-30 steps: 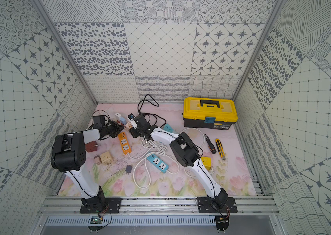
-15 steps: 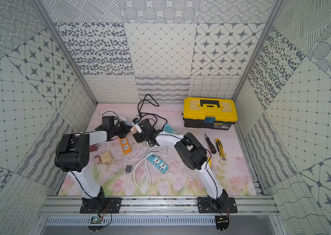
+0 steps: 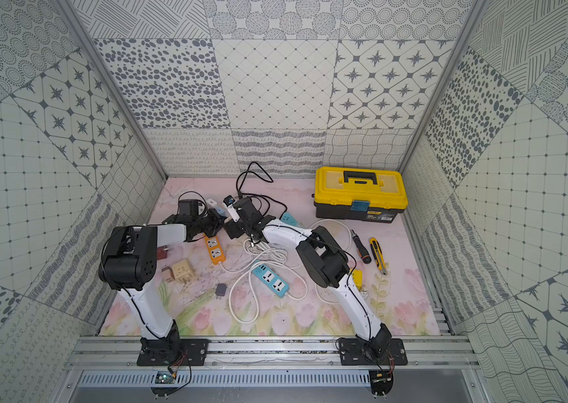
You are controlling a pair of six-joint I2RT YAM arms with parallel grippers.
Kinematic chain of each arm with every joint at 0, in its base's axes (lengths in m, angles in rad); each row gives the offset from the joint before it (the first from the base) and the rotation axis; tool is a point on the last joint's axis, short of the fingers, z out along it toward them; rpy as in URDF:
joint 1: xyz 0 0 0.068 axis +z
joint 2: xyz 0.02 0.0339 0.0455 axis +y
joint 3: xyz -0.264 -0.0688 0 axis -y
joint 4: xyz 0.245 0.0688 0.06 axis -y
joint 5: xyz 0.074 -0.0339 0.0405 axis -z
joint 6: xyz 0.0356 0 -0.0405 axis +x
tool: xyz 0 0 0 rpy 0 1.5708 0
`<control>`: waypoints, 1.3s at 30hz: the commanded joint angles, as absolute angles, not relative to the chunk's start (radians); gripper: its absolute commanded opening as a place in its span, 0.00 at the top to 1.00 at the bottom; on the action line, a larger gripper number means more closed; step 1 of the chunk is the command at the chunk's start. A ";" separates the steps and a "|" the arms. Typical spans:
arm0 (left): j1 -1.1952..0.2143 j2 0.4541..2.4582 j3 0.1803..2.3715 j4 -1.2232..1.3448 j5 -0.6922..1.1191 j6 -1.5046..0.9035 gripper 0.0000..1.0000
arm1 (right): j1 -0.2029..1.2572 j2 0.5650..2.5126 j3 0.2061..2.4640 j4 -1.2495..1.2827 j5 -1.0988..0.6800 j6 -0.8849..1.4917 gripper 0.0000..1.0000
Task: Pull the plug off the socket
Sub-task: Move the socket to the center of the board, then remove the plug from the socket.
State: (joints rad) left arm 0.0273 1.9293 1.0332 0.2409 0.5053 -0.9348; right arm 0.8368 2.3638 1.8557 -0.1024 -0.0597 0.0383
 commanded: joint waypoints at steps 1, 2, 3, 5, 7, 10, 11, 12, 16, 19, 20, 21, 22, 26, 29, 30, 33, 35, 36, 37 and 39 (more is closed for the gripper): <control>0.015 1.937 1.045 0.027 0.438 -0.834 1.00 | 0.835 2.384 1.876 -0.122 -0.084 0.051 0.22; 0.014 1.931 1.046 0.000 0.422 -0.825 1.00 | 0.835 2.380 1.867 -0.126 -0.085 0.052 0.23; 0.015 1.924 1.046 -0.028 0.403 -0.819 1.00 | 0.835 2.375 1.852 -0.126 -0.078 0.052 0.25; 0.014 1.916 1.046 -0.071 0.379 -0.808 1.00 | 0.832 2.363 1.831 -0.116 -0.072 0.049 0.32; 0.015 1.912 1.043 -0.118 0.357 -0.798 1.00 | 0.830 2.349 1.819 -0.104 -0.065 0.042 0.41; 0.016 1.910 1.019 -0.141 0.335 -0.792 1.00 | 0.828 2.332 1.835 -0.103 -0.043 0.043 0.59; 0.016 1.913 1.006 -0.135 0.336 -0.795 1.00 | 0.826 2.327 1.843 -0.101 -0.036 0.047 0.71; 0.016 1.918 0.996 -0.133 0.337 -0.799 1.00 | 0.825 2.323 1.848 -0.096 -0.032 0.052 0.81; 0.016 1.907 0.991 -0.155 0.323 -0.801 1.00 | 0.823 2.298 1.856 -0.059 -0.027 0.080 1.00; 0.016 1.911 0.989 -0.187 0.320 -0.812 1.00 | 0.816 2.282 1.880 -0.062 -0.041 0.105 1.00; 0.015 1.909 0.987 -0.195 0.318 -0.812 1.00 | 0.813 2.279 1.891 -0.068 -0.040 0.111 1.00; 0.016 1.908 0.982 -0.202 0.316 -0.816 1.00 | 0.812 2.274 1.902 -0.075 -0.040 0.116 1.00; 0.016 1.903 0.978 -0.207 0.313 -0.817 1.00 | 0.810 2.269 1.905 -0.076 -0.041 0.119 1.00; 0.016 1.895 0.955 -0.211 0.325 -0.843 1.00 | 0.811 2.252 1.894 -0.063 -0.060 0.115 1.00; 0.016 1.896 0.944 -0.208 0.346 -0.850 1.00 | 0.832 2.254 1.870 -0.060 -0.063 0.005 1.00; 0.015 1.896 0.945 -0.212 0.345 -0.849 1.00 | 0.850 2.253 1.859 -0.061 -0.041 -0.065 1.00; 0.015 1.901 0.955 -0.222 0.344 -0.850 1.00 | 0.875 2.269 1.881 -0.114 0.010 -0.187 1.00; 0.015 1.904 0.959 -0.224 0.345 -0.852 1.00 | 0.862 2.275 1.901 -0.138 0.014 -0.162 1.00; 0.015 1.903 0.959 -0.223 0.348 -0.851 1.00 | 0.846 2.268 1.901 -0.134 -0.004 -0.114 1.00; 0.015 1.904 0.959 -0.221 0.352 -0.848 1.00 | 0.824 2.259 1.897 -0.129 -0.045 -0.036 1.00; 0.015 1.905 0.959 -0.220 0.354 -0.839 1.00 | 0.778 2.242 1.883 -0.106 -0.134 0.126 1.00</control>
State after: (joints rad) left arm 0.0223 1.8679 0.9817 0.1719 0.4416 -0.8539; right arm 0.8326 2.3592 1.8553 -0.1493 -0.0532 -0.0170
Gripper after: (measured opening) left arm 0.063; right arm 0.643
